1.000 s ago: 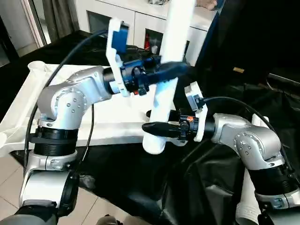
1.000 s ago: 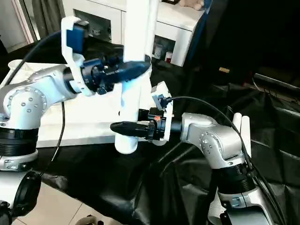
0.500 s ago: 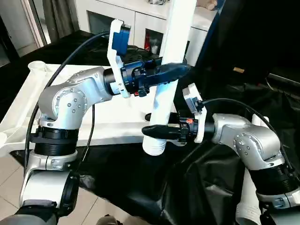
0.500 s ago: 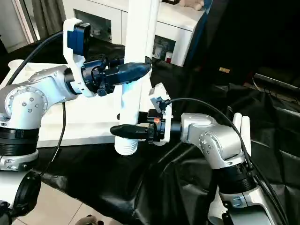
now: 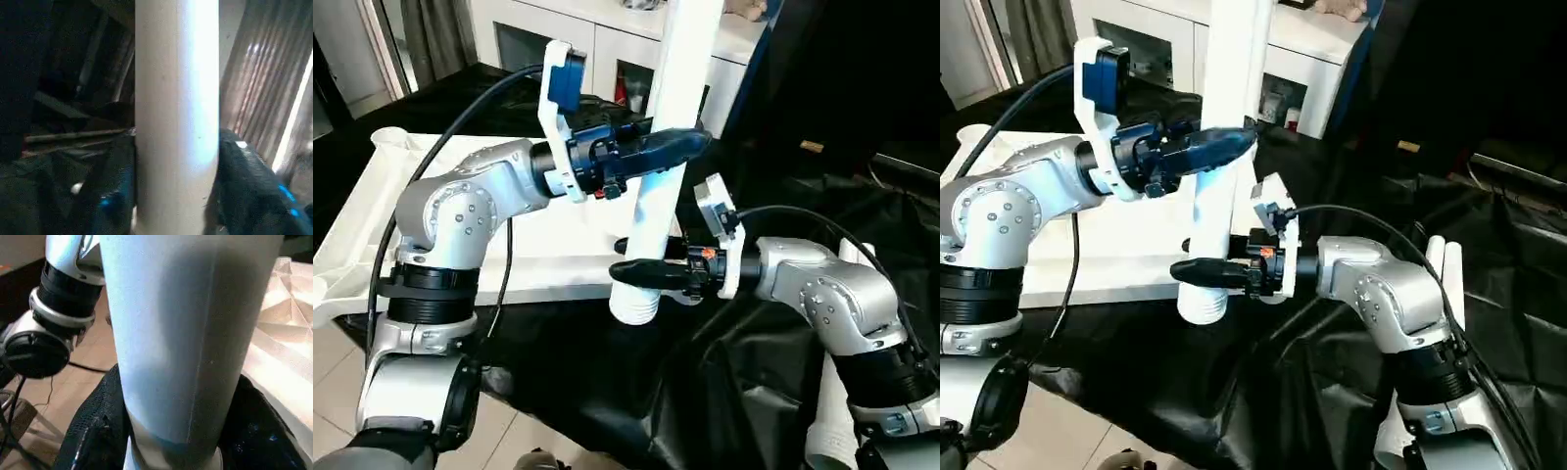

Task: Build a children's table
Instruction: Pick table leg

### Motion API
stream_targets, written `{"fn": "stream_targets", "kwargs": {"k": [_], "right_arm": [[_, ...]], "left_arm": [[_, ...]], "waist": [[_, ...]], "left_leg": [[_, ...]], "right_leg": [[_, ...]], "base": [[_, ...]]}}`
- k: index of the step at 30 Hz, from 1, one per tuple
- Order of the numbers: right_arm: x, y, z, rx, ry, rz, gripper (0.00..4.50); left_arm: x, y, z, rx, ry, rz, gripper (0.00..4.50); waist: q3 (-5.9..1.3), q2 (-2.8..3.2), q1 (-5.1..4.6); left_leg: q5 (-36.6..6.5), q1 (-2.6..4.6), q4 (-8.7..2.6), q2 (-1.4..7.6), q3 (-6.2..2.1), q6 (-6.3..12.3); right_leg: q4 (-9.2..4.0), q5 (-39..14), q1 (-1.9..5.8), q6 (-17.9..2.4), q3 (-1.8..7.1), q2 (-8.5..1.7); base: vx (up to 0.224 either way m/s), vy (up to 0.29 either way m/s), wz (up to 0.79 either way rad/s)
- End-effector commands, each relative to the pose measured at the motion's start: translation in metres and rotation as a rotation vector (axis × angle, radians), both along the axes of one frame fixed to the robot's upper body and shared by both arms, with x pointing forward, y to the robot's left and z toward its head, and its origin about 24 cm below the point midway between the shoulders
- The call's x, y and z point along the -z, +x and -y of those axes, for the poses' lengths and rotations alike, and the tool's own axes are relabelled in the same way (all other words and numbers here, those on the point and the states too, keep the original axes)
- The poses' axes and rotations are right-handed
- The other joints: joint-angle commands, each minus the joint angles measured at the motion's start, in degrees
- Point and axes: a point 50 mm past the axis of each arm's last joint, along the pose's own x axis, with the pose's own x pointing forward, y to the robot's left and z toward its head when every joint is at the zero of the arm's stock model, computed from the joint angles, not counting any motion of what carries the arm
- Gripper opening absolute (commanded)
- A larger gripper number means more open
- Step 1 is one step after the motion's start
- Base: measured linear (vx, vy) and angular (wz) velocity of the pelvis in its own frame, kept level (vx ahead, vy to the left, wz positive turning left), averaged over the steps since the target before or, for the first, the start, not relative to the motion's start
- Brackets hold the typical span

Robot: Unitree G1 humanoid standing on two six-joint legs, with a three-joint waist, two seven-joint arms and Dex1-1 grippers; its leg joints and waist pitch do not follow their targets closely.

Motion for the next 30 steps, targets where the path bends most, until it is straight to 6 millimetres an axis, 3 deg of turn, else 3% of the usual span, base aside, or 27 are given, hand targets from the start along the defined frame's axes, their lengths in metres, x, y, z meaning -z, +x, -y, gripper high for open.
{"fn": "stream_targets", "kwargs": {"k": [1,6,8,9,13,19,30], "right_arm": [[-0.005,0.003,0.006,0.044,0.019,0.026,1.93],[-0.013,0.007,0.005,0.115,0.09,0.051,1.91],[-0.016,0.01,0.005,0.148,0.125,0.054,1.91],[-0.019,0.01,0.006,0.165,0.15,0.057,1.91],[-0.022,0.012,0.008,0.216,0.19,0.068,1.91],[-0.022,0.012,0.008,0.216,0.19,0.068,1.91],[-0.022,0.012,0.008,0.216,0.19,0.068,1.91]], "left_arm": [[-0.009,0.0,0.003,-0.003,-0.025,0.027,2.7],[-0.014,0.012,0.002,-0.178,-0.139,0.02,2.92],[-0.019,0.017,-0.001,-0.232,-0.219,0.01,2.92],[-0.022,0.02,-0.005,-0.278,-0.286,0.009,2.92],[-0.025,0.024,-0.016,-0.393,-0.43,0.002,2.92],[-0.025,0.024,-0.016,-0.393,-0.43,0.002,2.92],[-0.025,0.024,-0.016,-0.393,-0.43,0.002,2.92]], "waist": [[-4.12,0.28,0.12],[-4.09,-0.16,0.27],[-4.12,-0.04,0.41],[-4.12,-0.54,0.35],[-4.16,-0.4,0.3],[-4.15,-0.34,0.37],[-4.07,-0.46,0.62]], "left_leg": [[-4.85,0.62,-4.27,3.86,-1.32,-1.72],[-5.13,0.43,-4.21,3.9,-1.35,-1.53],[-5.16,0.65,-4.23,3.9,-1.33,-1.56],[-5.08,0.49,-4.25,3.89,-1.32,-1.45],[-5.2,0.32,-4.35,3.97,-1.54,-1.58],[-4.94,0.75,-4.35,4.0,-1.47,-1.41],[-5.81,0.69,-4.46,3.99,-1.53,-2.23]], "right_leg": [[-3.94,-12.83,3.21,-9.32,3.43,-5.84],[-4.17,-13.51,3.34,-8.96,3.46,-6.02],[-4.28,-14.39,3.21,-8.51,3.46,-6.02],[-4.34,-14.13,3.26,-8.43,3.39,-5.97],[-4.21,-12.6,3.43,-7.98,3.31,-5.99],[-4.1,-11.78,3.11,-8.08,3.32,-5.87],[-4.17,-12.83,3.2,-7.56,3.36,-5.97]], "base": [[0.0,0.0,0.0],[0.0,0.0,0.0],[0.0,0.0,0.0],[0.0,0.0,0.0],[0.0,0.0,0.0],[0.0,0.0,0.0],[0.0,0.0,0.0]]}}
